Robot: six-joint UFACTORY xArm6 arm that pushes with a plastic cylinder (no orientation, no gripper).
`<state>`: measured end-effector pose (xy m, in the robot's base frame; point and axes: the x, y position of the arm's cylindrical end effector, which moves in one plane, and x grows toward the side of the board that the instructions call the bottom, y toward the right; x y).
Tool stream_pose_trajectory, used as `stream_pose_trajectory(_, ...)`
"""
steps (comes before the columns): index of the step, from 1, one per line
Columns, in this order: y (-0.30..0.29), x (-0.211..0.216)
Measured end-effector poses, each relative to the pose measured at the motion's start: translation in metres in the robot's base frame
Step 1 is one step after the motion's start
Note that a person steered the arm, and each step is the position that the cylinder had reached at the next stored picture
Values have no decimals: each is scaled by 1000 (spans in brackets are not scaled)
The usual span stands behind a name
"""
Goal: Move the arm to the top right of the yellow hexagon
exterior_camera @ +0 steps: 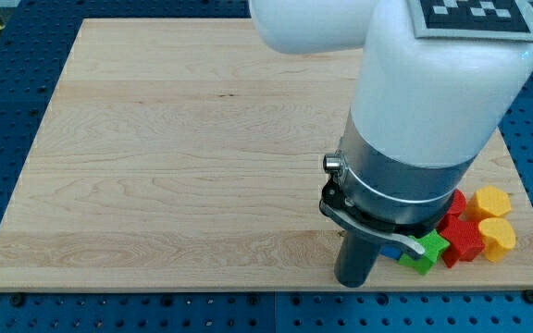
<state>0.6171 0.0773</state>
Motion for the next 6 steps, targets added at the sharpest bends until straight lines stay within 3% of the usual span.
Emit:
stream_pose_trajectory(2,-69,-116)
stream_pose_trajectory(3,16,-150)
stream_pose_trajectory(4,104,-149)
stream_pose_trajectory(5,183,-120)
stream_pose_trajectory(6,199,-119)
